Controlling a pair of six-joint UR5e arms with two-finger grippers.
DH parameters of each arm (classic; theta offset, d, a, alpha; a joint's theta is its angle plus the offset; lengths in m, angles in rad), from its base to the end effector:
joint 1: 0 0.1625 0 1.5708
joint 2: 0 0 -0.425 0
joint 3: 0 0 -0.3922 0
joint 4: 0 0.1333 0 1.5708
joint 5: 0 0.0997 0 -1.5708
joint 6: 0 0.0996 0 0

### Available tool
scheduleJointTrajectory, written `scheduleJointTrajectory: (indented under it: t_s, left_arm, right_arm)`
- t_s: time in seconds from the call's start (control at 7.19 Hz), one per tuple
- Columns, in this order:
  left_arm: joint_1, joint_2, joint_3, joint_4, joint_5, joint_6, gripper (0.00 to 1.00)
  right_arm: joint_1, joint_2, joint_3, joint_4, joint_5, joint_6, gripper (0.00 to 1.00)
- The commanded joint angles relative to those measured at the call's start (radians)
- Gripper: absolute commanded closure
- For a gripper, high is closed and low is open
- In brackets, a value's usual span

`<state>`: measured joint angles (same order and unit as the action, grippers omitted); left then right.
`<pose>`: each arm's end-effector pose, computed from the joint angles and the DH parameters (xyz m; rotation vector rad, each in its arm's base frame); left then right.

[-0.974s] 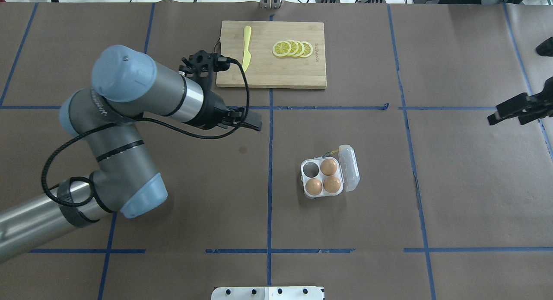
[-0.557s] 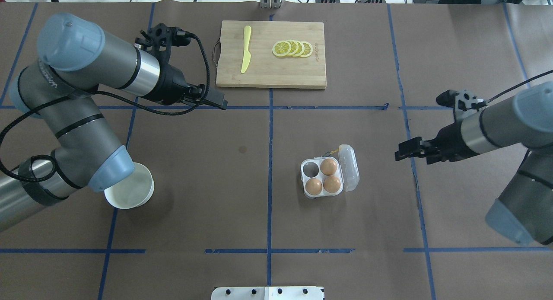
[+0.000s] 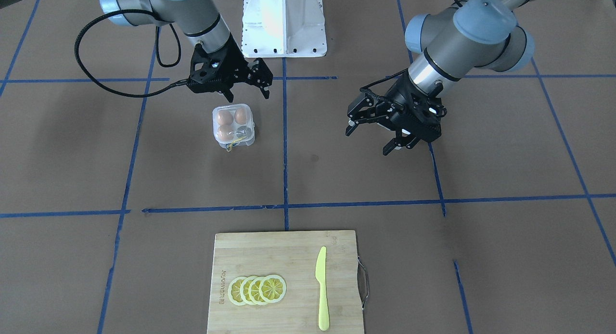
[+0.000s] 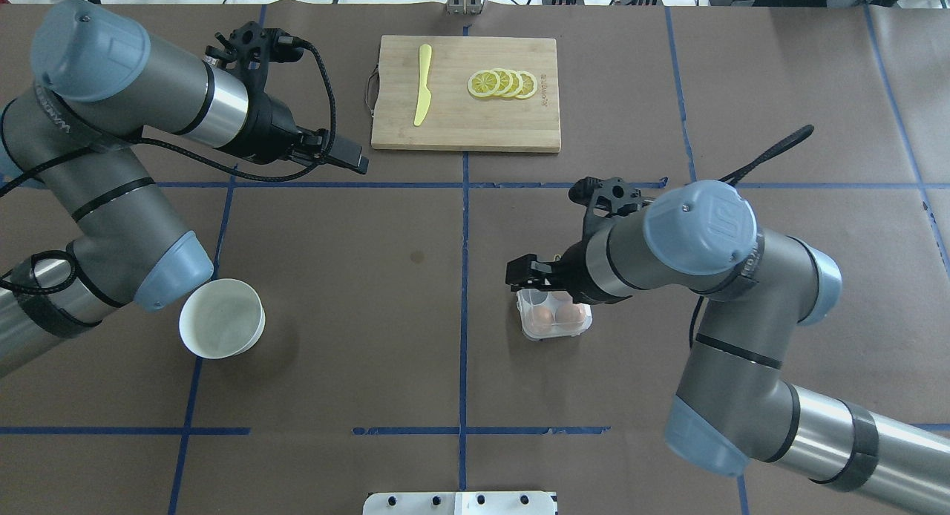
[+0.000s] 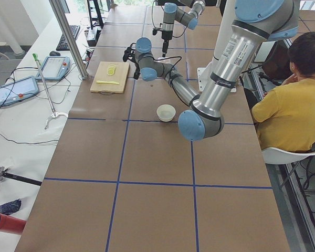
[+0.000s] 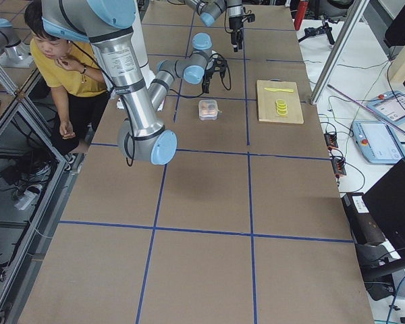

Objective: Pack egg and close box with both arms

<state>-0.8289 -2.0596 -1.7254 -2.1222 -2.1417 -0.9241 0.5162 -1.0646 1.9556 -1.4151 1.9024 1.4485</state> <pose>0.3657 -0.5166 0.2405 0.4086 1.1906 0.1832 -0.4582 -0.3760 0.1900 0.0399 -1.0788 0.1815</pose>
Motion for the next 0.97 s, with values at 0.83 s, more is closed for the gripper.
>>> scheduleJointTrajectory:
  t_s: [0.83]
  left_arm:
    - [-0.523, 0.219, 0.211, 0.153, -0.055, 0.915, 0.0]
  right_arm:
    - [0.857, -0.386, -0.272, -0.03, 0.501, -1.153, 0.0]
